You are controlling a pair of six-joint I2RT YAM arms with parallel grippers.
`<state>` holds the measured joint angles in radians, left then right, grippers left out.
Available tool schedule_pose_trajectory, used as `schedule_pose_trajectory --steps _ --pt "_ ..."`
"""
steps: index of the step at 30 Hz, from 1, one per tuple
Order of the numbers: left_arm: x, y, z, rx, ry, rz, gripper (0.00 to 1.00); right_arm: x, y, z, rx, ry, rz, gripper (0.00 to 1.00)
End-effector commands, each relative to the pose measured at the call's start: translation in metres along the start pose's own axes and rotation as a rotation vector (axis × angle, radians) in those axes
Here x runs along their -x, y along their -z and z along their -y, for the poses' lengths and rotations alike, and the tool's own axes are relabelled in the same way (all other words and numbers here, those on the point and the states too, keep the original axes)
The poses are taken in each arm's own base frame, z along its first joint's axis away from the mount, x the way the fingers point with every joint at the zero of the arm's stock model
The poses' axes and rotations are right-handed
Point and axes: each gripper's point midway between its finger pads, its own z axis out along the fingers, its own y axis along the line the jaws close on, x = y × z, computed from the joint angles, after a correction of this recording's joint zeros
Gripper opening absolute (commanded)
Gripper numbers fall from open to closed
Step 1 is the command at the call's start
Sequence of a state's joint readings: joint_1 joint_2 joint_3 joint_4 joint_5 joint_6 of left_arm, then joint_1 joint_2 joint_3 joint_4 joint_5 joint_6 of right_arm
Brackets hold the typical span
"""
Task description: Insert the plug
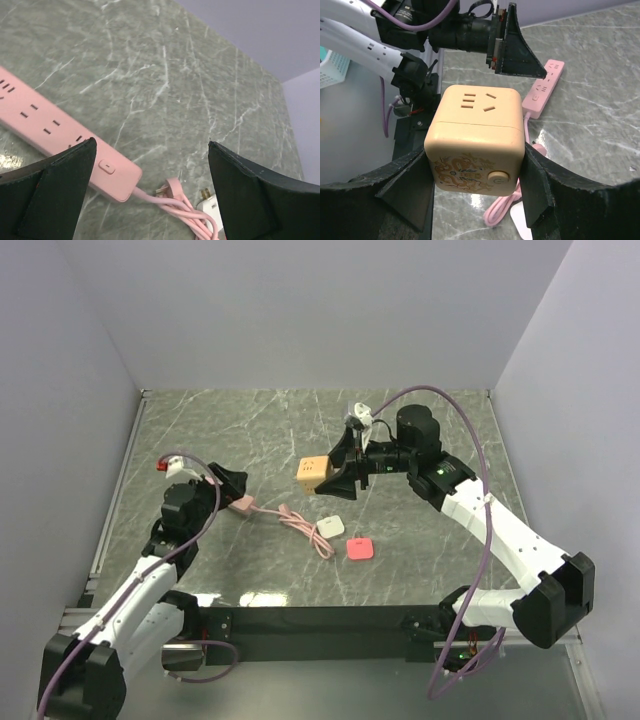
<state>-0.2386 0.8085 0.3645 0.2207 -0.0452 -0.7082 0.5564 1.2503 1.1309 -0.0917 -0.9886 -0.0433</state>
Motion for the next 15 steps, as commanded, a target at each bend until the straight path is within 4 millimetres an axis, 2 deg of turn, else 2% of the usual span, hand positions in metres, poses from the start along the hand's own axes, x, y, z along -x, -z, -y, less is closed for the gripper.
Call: schedule_pose_trajectory --steps 1,4,7,8,10,15 --pt "-0.002 -0.006 -0.01 0.034 0.041 0.026 0.99 0.019 0.002 -0.002 0.001 0.061 0.032 0.0" --pt "-0.023 -0.009 -0.02 0.058 0.066 -0.039 0.96 0.017 0.004 0.002 -0.028 0.062 0.024 0.0" --pt "-0.027 -0.007 -0.029 0.095 0.071 -0.041 0.95 0.016 0.006 0.001 -0.042 0.079 0.039 0.0" --pt "-0.028 -0.005 -0.033 0.107 0.079 -0.037 0.96 0.009 0.006 0.001 -0.044 0.069 0.034 0.0" --pt "-0.026 -0.003 -0.032 0.102 0.093 -0.022 0.96 0.007 0.007 0.002 -0.053 0.072 0.037 0.0" --pt "-0.048 -0.006 -0.042 0.132 0.104 -0.094 0.98 0.0 0.008 0.0 -0.053 0.081 0.029 0.0"
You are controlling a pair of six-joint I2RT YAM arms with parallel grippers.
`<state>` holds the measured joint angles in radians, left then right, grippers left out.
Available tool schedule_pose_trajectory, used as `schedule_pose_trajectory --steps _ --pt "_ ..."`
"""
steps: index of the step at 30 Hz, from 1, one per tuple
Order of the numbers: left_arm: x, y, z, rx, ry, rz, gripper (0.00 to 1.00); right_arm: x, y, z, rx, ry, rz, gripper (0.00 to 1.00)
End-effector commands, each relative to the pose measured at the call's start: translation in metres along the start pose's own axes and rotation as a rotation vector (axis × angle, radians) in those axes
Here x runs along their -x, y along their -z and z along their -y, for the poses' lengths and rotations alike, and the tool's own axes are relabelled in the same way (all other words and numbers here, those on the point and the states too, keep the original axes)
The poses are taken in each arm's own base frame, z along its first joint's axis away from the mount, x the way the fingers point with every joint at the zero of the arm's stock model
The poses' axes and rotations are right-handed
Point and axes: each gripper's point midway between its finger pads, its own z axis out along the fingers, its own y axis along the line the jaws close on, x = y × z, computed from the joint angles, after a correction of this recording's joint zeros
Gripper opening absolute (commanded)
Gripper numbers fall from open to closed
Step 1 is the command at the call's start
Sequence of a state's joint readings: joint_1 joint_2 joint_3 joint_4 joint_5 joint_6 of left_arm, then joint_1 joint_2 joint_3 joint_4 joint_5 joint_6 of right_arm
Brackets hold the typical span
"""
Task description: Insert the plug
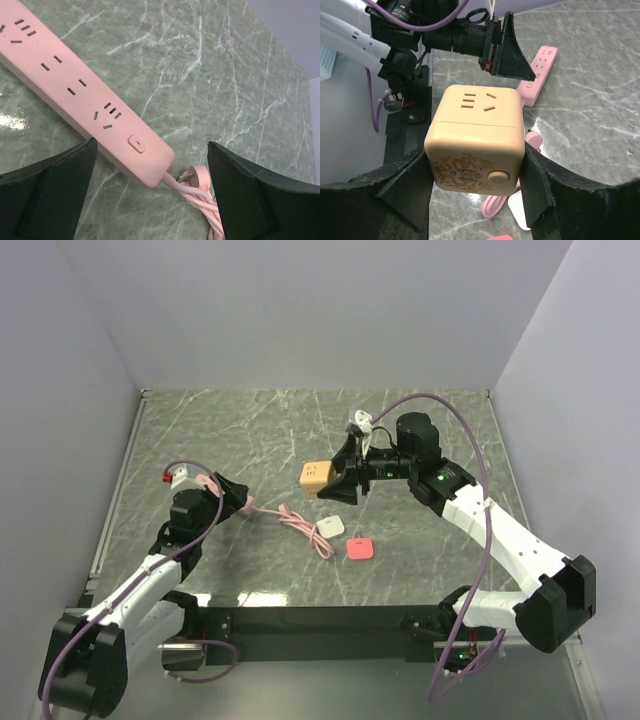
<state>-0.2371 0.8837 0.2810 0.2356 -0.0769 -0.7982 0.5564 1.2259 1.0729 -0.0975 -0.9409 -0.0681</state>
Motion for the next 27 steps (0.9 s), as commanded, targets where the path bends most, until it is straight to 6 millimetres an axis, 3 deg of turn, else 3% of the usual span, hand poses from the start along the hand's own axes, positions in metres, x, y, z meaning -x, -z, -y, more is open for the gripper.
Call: schedule_pose_trajectory --steps 1,6,15,17,21,27 --pt "-0.009 -0.005 -0.006 0.013 0.021 -0.025 0.97 0.02 0.008 -0.007 -0.007 0.096 0.062 0.0" --pt "-0.029 -0.009 -0.012 0.021 0.025 -0.086 0.93 0.016 0.012 -0.007 -0.012 0.102 0.072 0.0" --pt "-0.034 -0.021 -0.012 0.008 0.038 -0.08 0.89 0.011 0.014 -0.01 -0.002 0.094 0.071 0.0" --pt "-0.033 -0.026 -0.008 -0.011 0.046 -0.072 0.79 0.012 0.015 -0.01 0.001 0.097 0.073 0.0" --pt "-0.048 -0.04 -0.012 0.002 0.046 -0.126 0.71 0.015 0.017 -0.013 -0.003 0.114 0.081 0.0" --pt "-0.066 -0.046 0.014 -0.069 0.044 -0.175 0.4 0.015 0.02 -0.012 -0.02 0.118 0.086 0.0"
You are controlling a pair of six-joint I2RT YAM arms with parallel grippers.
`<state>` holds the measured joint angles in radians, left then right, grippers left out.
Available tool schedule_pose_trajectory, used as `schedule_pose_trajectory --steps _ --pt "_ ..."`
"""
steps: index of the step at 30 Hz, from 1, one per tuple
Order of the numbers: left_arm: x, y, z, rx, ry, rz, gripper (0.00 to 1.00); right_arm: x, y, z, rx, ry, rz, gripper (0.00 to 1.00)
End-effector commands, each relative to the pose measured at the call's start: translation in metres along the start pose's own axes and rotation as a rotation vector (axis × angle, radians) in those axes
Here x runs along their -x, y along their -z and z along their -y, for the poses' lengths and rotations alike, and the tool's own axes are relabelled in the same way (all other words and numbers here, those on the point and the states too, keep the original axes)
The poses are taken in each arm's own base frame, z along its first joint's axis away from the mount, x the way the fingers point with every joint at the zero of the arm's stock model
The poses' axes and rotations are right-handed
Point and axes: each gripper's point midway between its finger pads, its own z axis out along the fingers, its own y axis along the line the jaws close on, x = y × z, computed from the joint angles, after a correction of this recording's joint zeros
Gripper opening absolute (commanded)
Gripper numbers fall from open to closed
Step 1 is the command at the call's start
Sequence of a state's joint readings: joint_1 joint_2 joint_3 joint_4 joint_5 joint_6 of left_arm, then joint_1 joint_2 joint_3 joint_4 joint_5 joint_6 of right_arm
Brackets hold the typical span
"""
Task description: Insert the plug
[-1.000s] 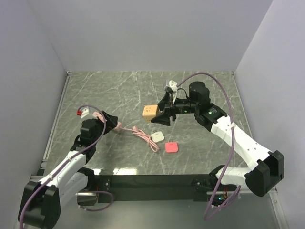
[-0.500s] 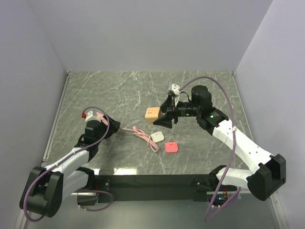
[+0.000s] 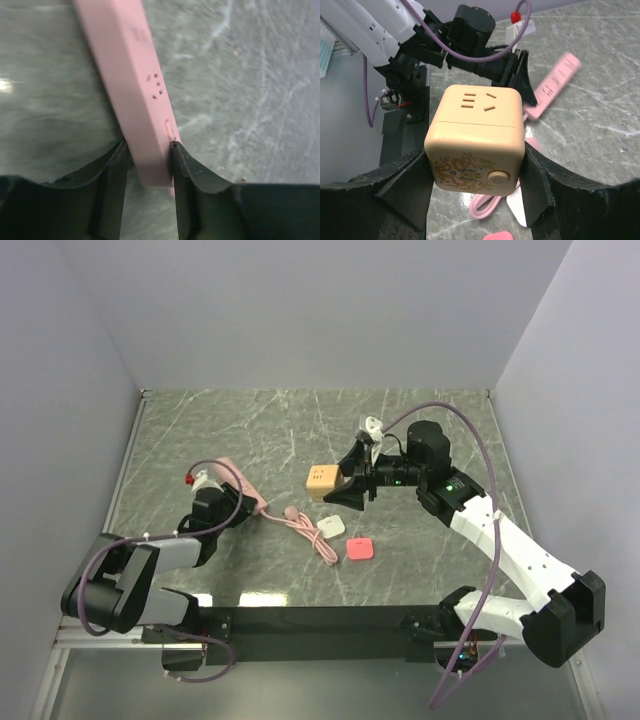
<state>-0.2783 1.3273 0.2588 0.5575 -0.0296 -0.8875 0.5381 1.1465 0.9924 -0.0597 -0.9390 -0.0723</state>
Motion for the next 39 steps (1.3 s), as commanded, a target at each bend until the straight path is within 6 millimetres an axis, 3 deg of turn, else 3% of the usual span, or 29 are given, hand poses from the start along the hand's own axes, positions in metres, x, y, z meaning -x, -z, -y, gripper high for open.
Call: schedule_pose_trajectory --steps 1,4,5,10,12,15,18,19,21,22,24,25,27,29,34,39 --pt "-0.008 -0.005 0.042 -0.121 -0.037 -0.03 0.38 0.021 0.007 -0.005 -0.001 0.085 0.061 0.0" --pt "-0.016 -0.012 0.066 -0.177 -0.035 -0.048 0.25 0.02 0.008 -0.002 -0.007 0.087 0.059 0.0" --pt "-0.023 -0.018 0.065 -0.168 -0.036 -0.069 0.2 0.02 0.007 -0.001 -0.005 0.087 0.059 0.0" --pt "-0.056 -0.027 0.103 -0.275 -0.03 -0.16 0.13 0.013 0.005 0.004 0.002 0.061 0.043 0.0" --pt "-0.076 -0.029 0.108 -0.289 -0.043 -0.211 0.13 0.008 0.002 0.009 0.007 0.038 0.024 0.0" --pt "-0.086 -0.029 0.12 -0.33 -0.046 -0.233 0.14 0.0 -0.002 0.02 -0.017 -0.006 -0.03 0.0" --pt "-0.083 -0.023 0.123 -0.347 -0.07 -0.222 0.26 -0.007 -0.004 0.037 -0.085 -0.037 -0.077 0.0" --pt "-0.08 -0.021 0.121 -0.345 -0.093 -0.212 0.41 -0.008 -0.004 0.04 -0.1 -0.047 -0.089 0.0" --pt "-0.069 -0.015 0.125 -0.344 -0.111 -0.177 0.58 -0.014 -0.006 0.053 -0.154 -0.07 -0.112 0.0" --pt "-0.066 -0.012 0.124 -0.342 -0.133 -0.166 0.71 -0.013 -0.005 0.058 -0.188 -0.092 -0.119 0.0" --pt "-0.055 -0.003 0.132 -0.361 -0.15 -0.134 0.78 -0.024 -0.006 0.081 -0.3 -0.134 -0.175 0.0" --pt "-0.054 -0.001 0.129 -0.349 -0.17 -0.133 0.82 -0.022 -0.01 0.079 -0.311 -0.141 -0.202 0.0" --pt "-0.044 0.007 0.135 -0.357 -0.18 -0.103 0.86 -0.026 -0.019 0.09 -0.348 -0.152 -0.236 0.0" --pt "-0.039 0.014 0.133 -0.352 -0.197 -0.095 0.93 -0.032 -0.028 0.088 -0.34 -0.171 -0.27 0.0" --pt "-0.015 0.01 0.109 -0.232 -0.203 -0.013 0.94 -0.044 -0.042 0.109 -0.418 -0.241 -0.35 0.0" --pt "0.005 0.006 0.087 -0.144 -0.198 0.057 0.93 -0.059 -0.057 0.113 -0.477 -0.278 -0.437 0.0"
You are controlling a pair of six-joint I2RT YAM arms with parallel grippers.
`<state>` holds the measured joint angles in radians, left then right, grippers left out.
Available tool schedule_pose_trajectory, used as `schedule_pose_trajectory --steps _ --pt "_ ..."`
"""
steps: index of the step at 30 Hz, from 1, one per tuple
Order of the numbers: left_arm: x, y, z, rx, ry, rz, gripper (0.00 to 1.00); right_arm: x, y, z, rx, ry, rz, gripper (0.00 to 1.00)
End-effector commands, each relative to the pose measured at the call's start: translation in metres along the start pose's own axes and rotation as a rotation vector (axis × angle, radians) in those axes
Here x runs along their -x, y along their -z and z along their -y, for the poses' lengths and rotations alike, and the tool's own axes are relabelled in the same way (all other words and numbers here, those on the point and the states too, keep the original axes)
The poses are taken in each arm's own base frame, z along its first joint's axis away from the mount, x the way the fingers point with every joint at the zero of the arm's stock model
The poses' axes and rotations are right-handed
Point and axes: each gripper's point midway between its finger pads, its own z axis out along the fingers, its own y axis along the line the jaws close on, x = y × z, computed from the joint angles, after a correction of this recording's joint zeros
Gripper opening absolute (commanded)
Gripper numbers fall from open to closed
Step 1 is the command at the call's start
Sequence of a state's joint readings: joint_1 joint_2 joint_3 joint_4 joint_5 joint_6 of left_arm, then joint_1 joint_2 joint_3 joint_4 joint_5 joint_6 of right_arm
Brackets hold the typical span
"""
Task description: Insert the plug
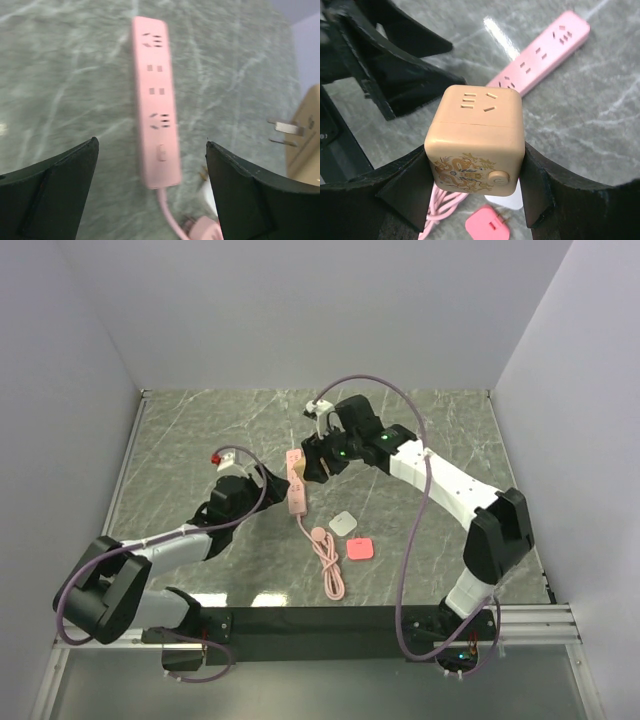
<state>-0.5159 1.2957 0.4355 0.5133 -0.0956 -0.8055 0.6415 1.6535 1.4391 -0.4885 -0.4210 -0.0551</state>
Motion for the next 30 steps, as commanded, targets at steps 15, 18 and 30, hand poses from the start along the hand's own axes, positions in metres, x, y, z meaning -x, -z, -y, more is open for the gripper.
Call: schedule_pose_trajectory --steps 15,18,30 --pt "0.025 0.024 -0.053 0.144 -0.009 0.111 0.94 -0.008 -0.05 -0.006 -0.231 -0.212 -0.187 0.0" --pt "0.023 0.024 -0.052 0.138 -0.009 0.106 0.94 -0.009 -0.056 -0.001 -0.264 -0.227 -0.223 0.0" --pt "0.024 0.031 -0.049 0.119 -0.01 0.109 0.94 -0.019 -0.075 0.009 -0.354 -0.261 -0.336 0.0"
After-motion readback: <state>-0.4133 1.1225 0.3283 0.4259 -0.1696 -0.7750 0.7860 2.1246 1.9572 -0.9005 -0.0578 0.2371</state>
